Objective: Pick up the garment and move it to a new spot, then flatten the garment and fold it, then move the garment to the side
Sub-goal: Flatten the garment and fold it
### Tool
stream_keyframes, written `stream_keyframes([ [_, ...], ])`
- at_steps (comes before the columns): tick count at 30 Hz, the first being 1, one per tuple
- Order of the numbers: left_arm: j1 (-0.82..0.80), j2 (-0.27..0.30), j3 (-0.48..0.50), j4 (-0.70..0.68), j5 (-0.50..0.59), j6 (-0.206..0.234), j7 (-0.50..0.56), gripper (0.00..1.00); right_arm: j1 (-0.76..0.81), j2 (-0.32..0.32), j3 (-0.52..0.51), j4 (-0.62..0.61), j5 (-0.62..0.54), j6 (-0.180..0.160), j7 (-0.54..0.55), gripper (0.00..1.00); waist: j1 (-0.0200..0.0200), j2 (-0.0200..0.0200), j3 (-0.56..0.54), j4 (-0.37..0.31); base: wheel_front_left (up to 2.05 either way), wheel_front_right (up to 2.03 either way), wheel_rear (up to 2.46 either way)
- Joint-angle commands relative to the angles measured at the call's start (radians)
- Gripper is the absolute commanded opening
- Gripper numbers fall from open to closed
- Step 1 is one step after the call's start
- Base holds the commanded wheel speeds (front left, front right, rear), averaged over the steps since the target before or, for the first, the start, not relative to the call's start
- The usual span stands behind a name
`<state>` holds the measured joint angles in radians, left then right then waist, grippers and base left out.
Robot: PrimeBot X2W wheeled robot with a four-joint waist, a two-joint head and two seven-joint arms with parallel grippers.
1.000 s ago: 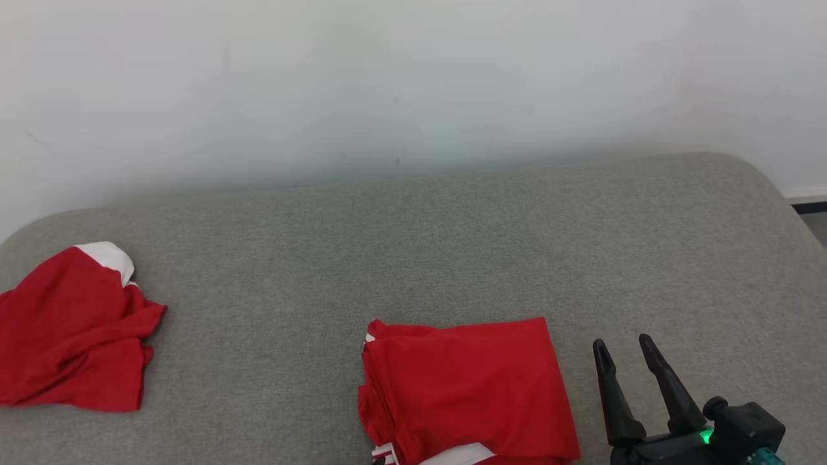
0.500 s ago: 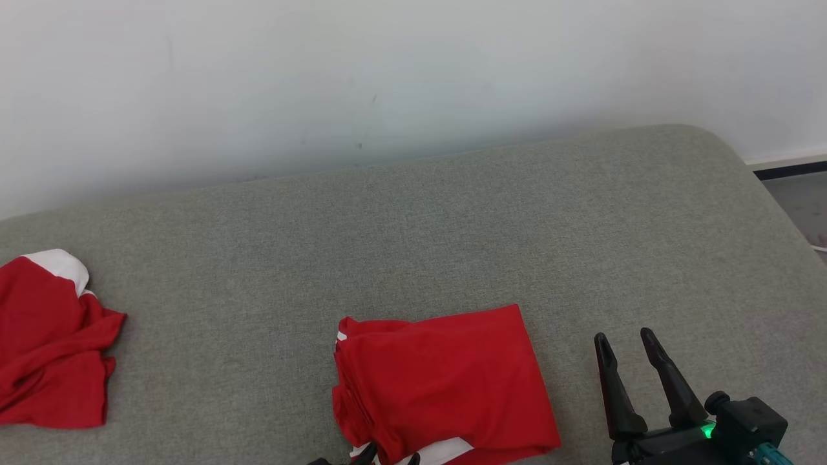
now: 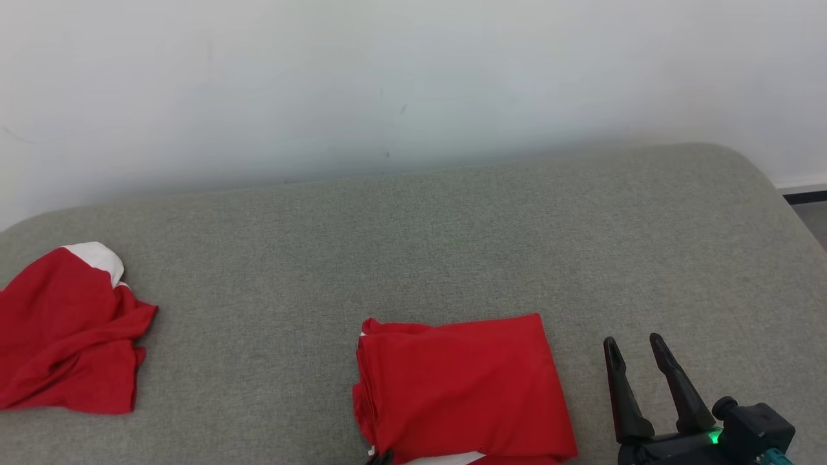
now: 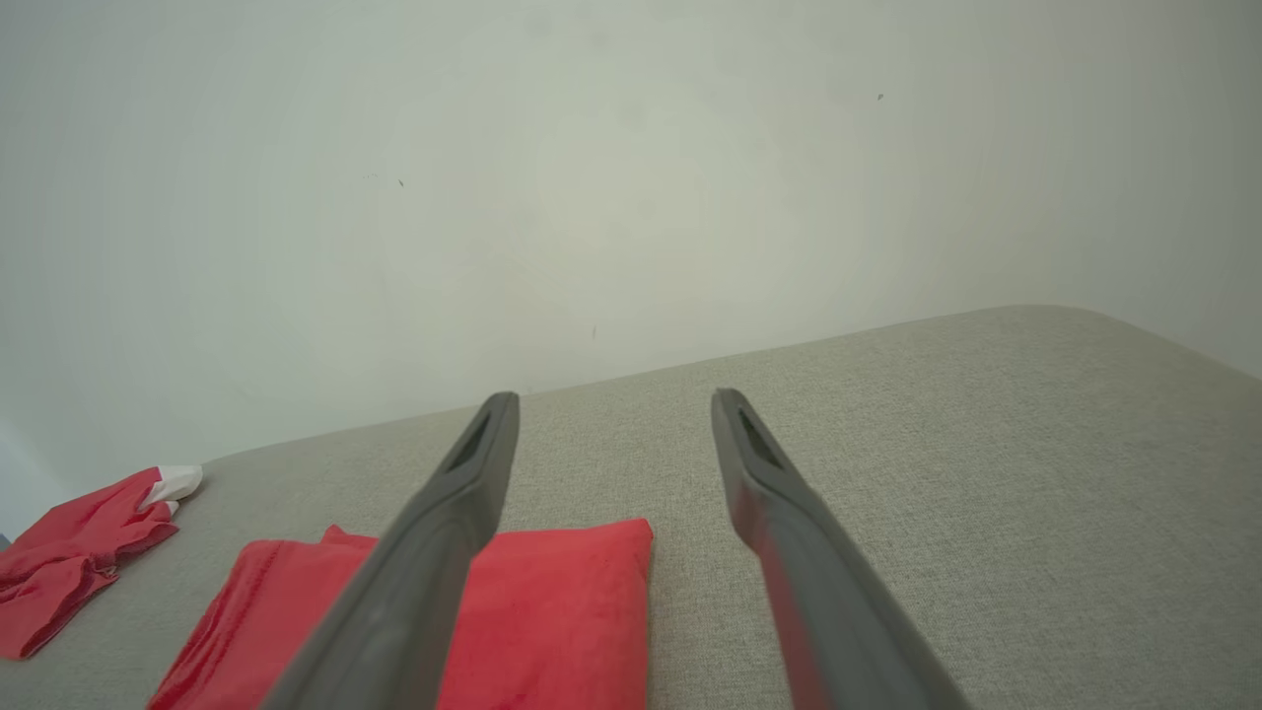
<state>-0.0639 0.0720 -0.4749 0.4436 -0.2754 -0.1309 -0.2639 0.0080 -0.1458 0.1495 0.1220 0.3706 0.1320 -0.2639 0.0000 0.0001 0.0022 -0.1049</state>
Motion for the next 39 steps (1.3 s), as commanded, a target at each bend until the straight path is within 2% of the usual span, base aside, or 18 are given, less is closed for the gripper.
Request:
stream_keyframes([
  [1,0.021,0.011,0.005,-0.011,0.001,0.001,0.000,0.00,0.012,0.002,-0.005,0.003,-0.001,-0.002,-0.001,1.00,0.0000,-0.0001,-0.007,0.011,0.00,0.00,0.00],
  [6,0.051,0.018,-0.021,0.001,-0.009,0.001,0.000,0.00,0.013,0.003,-0.015,0.009,-0.002,-0.002,-0.001,1.00,0.0000,-0.0001,-0.008,0.020,0.00,0.00,0.00],
  [7,0.046,0.017,-0.022,0.007,-0.011,0.001,0.000,0.17,0.012,0.003,-0.015,0.011,-0.003,-0.002,-0.001,1.00,0.0000,-0.0001,-0.008,0.021,0.00,0.00,0.00],
  [8,0.042,0.015,-0.023,0.012,-0.013,0.001,0.000,0.72,0.011,0.003,-0.016,0.012,-0.003,-0.002,-0.001,1.00,0.0000,-0.0001,-0.009,0.022,0.00,0.00,0.00],
  [9,0.039,0.011,-0.024,0.017,-0.015,0.001,0.000,1.00,0.009,0.002,-0.017,0.014,-0.003,-0.002,-0.001,1.00,0.0000,-0.0001,-0.009,0.023,0.00,0.00,0.00],
  [13,0.030,0.003,0.009,-0.012,-0.009,0.002,0.000,1.00,0.003,0.000,-0.021,0.016,-0.008,-0.002,-0.001,1.00,0.0000,-0.0001,-0.013,0.025,0.00,0.00,0.00],
  [19,0.053,0.004,0.110,-0.110,0.019,0.030,0.000,1.00,0.003,0.001,-0.035,-0.001,-0.016,-0.002,-0.001,1.00,0.0000,-0.0001,-0.025,0.036,0.00,0.00,0.00],
  [21,0.059,0.010,0.189,-0.169,0.020,0.063,0.000,1.00,0.006,0.002,-0.041,-0.007,-0.024,-0.002,-0.001,1.00,0.0000,-0.0001,-0.031,0.043,0.00,0.00,0.00],
  [24,0.078,0.025,0.296,-0.239,0.036,0.088,0.000,1.00,0.013,0.000,-0.046,-0.015,-0.036,-0.002,-0.001,1.00,0.0000,-0.0001,-0.040,0.057,0.00,0.00,0.00],
  [30,0.105,0.062,0.437,-0.327,0.087,0.094,0.000,1.00,0.026,-0.005,-0.051,-0.019,-0.060,-0.002,-0.001,1.00,0.0000,-0.0001,-0.059,0.076,0.00,0.00,0.00],
  [39,0.165,0.049,0.515,-0.350,0.120,0.086,0.000,1.00,0.063,-0.016,-0.056,-0.026,-0.100,-0.002,-0.001,1.00,0.0000,-0.0001,-0.086,0.091,0.00,0.00,0.00],
])
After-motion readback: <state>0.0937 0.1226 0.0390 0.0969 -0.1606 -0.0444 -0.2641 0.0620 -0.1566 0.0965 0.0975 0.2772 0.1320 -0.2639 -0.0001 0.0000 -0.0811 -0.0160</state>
